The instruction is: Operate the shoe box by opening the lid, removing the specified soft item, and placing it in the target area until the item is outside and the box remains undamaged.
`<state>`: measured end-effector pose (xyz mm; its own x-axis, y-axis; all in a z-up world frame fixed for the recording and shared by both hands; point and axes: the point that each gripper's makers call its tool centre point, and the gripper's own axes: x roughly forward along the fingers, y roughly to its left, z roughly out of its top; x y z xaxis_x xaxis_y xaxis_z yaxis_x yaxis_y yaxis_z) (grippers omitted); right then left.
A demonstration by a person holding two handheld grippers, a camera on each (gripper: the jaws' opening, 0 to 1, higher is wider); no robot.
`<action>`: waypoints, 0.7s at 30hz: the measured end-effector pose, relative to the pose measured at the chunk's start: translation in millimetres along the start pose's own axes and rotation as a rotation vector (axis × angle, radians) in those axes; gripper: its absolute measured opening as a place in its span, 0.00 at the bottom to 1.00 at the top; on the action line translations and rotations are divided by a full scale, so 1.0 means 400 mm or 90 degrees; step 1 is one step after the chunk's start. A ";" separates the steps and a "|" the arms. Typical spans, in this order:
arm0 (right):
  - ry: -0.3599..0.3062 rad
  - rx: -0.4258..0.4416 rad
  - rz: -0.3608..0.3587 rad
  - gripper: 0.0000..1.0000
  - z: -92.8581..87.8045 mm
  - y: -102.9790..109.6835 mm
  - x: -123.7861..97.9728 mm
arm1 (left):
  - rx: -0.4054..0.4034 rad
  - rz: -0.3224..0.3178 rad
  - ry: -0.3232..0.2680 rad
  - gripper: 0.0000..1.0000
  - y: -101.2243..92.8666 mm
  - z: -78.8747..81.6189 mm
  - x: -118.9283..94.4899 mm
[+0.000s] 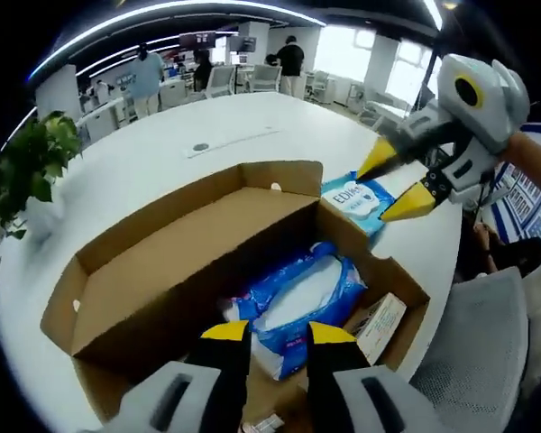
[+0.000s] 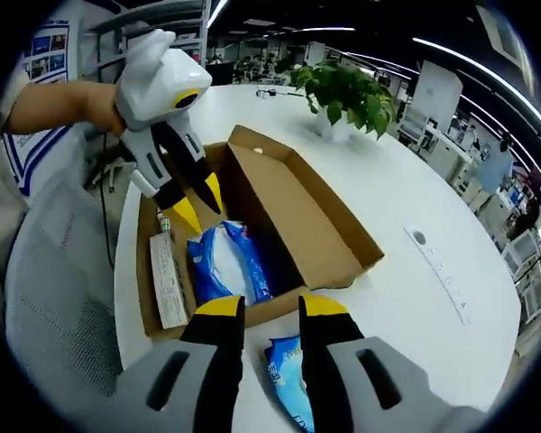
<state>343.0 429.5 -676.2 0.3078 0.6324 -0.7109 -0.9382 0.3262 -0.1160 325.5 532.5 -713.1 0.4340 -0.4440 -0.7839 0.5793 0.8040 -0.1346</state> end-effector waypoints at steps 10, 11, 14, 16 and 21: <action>0.017 -0.021 0.013 0.21 0.003 0.007 0.055 | -0.109 0.041 -0.003 0.24 0.042 -0.015 0.031; 0.020 -0.024 0.013 0.21 0.003 0.009 0.063 | -0.119 0.045 -0.002 0.24 0.045 -0.017 0.036; 0.027 -0.028 0.016 0.20 0.003 0.014 0.085 | -0.133 0.056 0.003 0.24 0.054 -0.023 0.047; 0.036 -0.035 0.015 0.19 -0.001 0.015 0.104 | -0.151 0.057 0.003 0.23 0.055 -0.025 0.051; 0.052 -0.039 0.016 0.17 -0.008 0.019 0.141 | -0.176 0.047 0.008 0.18 0.052 -0.027 0.057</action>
<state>352.8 465.3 -719.5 0.2722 0.5791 -0.7684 -0.9541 0.2661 -0.1375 340.2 543.5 -740.3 0.4584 -0.3769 -0.8049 0.3359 0.9119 -0.2357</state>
